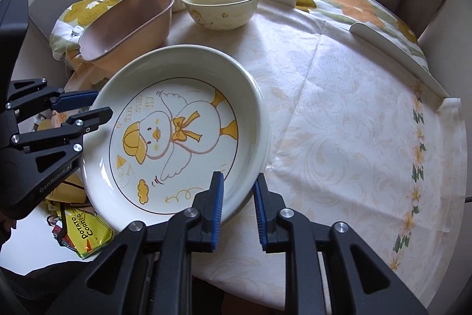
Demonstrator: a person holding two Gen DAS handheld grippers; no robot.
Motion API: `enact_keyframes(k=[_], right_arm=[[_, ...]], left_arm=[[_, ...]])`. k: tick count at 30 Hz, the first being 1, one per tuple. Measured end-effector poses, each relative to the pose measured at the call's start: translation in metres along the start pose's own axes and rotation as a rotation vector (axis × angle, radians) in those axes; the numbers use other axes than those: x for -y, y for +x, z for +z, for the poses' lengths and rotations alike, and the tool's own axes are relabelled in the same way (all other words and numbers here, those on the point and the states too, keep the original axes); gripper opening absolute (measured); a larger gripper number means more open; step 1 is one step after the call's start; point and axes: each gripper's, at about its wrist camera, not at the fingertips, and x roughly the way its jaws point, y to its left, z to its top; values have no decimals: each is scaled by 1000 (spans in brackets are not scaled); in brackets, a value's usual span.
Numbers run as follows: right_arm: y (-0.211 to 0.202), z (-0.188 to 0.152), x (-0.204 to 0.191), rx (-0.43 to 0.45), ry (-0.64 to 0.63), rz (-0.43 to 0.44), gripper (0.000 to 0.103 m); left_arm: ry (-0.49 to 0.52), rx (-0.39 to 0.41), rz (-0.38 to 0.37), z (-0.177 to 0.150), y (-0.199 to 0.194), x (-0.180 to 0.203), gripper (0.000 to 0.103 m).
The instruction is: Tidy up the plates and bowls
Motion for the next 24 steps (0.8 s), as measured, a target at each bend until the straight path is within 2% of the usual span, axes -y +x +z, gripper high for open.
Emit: enact_keyframes(k=[10,14,17,18,19,21,24], right_arm=[[0,4,1,-16,23,-2,19],[-7,8,7,4,51,26,19],[-17,16,15,34,77,53,21],[-20,20,17,43,84,63,31],[-23,23,19,53,92,77,50],[-30,30,24,84,106,121,69],[-39,41,29,125,121,168,71]], left_arm=[[-41,-8,-33,3,1,-8,20],[-100,-18,-68,6,-2,-17,20],[-152,-1,-64,9,-9,-28,21],[-171,8,-63,10,-13,-32,22],[-195,21,-71,12,-16,-37,22],[-241,37,-89,15,-22,-48,23],[-300,39,-85,18,-28,-62,28]])
